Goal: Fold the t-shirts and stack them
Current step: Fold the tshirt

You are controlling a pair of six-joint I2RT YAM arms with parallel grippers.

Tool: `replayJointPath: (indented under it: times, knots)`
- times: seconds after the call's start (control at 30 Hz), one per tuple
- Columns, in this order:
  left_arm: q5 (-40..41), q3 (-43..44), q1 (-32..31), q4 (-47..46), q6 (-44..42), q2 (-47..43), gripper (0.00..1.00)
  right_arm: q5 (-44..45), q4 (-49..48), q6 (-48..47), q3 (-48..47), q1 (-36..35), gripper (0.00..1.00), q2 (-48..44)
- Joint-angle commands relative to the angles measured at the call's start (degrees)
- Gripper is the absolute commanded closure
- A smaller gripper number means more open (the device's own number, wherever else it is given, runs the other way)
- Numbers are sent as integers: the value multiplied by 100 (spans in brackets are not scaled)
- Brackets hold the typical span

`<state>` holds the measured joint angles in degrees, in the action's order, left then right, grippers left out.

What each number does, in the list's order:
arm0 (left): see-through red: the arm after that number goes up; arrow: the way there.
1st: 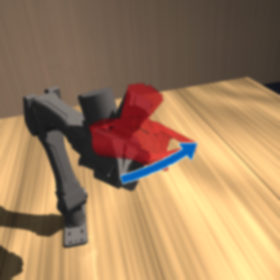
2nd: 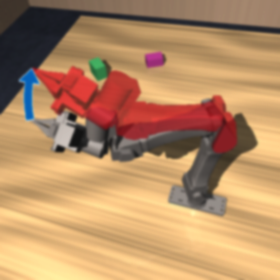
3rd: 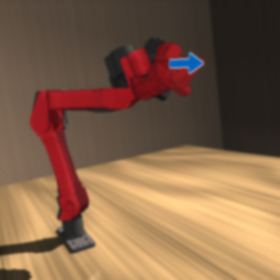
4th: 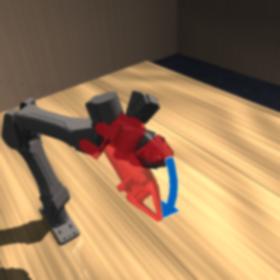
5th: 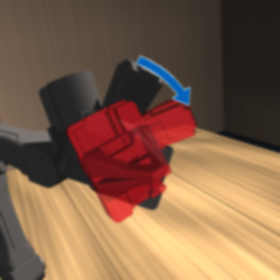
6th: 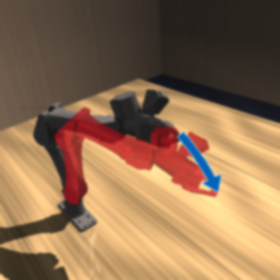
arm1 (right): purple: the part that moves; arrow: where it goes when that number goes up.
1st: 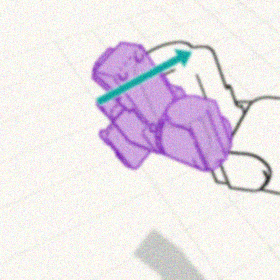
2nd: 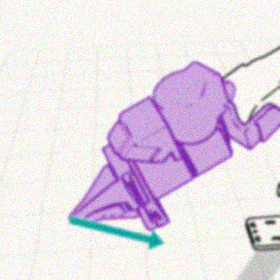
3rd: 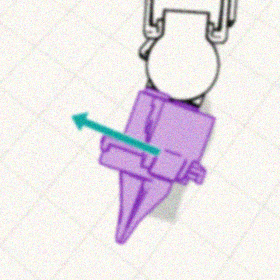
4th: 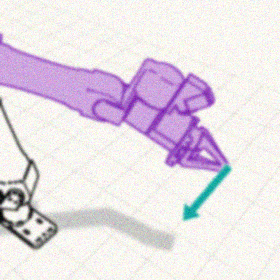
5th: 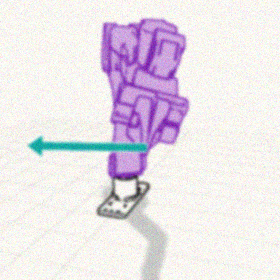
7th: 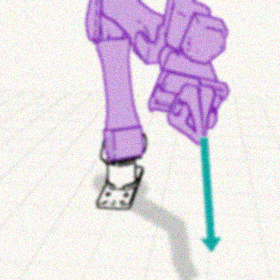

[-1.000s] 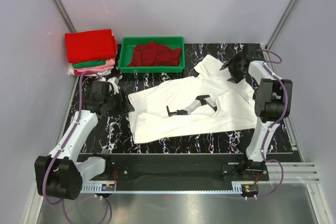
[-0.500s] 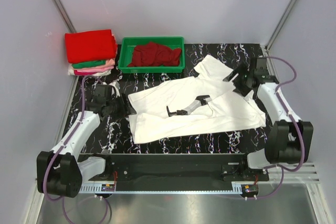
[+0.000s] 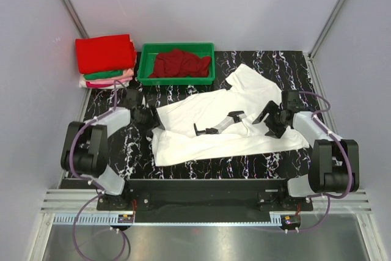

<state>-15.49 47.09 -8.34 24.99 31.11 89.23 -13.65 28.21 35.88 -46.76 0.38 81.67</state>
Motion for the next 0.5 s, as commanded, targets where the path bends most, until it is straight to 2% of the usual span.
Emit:
replayJointPath:
  times: [0.0,0.17,0.37,0.47]
  knots:
    - [186,589,-19,-417,-96,821,39,2,-131,-282,62,-12,20,51]
    - [388,1642,43,-22,-386,1553,41,301,-52,-415,132,-3,18,182]
    - [1363,3137,192,1234,-861,2002,42,398,-52,-520,45,-12,16,560]
    - [1531,3087,254,1158,-966,1766,44,302,-70,-547,18,-3,16,526]
